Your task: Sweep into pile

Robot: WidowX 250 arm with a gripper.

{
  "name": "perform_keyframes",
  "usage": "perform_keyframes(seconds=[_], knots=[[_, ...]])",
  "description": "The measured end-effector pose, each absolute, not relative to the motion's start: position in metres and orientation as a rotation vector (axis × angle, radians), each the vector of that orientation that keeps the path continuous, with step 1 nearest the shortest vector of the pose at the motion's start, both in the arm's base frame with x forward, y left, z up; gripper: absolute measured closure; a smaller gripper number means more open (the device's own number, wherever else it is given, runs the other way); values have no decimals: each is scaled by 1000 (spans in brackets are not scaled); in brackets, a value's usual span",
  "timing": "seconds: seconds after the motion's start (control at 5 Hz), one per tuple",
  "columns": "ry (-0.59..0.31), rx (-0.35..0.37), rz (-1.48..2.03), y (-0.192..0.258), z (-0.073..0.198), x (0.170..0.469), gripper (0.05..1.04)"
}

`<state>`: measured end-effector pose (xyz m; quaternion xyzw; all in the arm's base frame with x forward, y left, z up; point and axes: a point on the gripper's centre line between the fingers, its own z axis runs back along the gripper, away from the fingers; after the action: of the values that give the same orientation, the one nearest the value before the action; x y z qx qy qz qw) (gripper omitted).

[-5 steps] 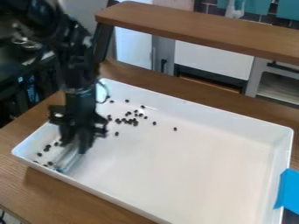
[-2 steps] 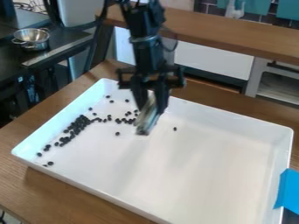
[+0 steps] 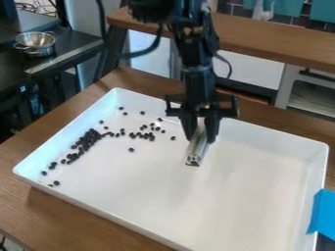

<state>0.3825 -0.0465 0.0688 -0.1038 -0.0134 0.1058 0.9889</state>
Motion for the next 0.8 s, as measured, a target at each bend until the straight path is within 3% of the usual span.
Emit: perform_keyframes(seconds=[0.2, 0.8], knots=[[-30, -163, 206, -47, 47, 393, 709], [-29, -147, 229, -30, 24, 408, 709]])
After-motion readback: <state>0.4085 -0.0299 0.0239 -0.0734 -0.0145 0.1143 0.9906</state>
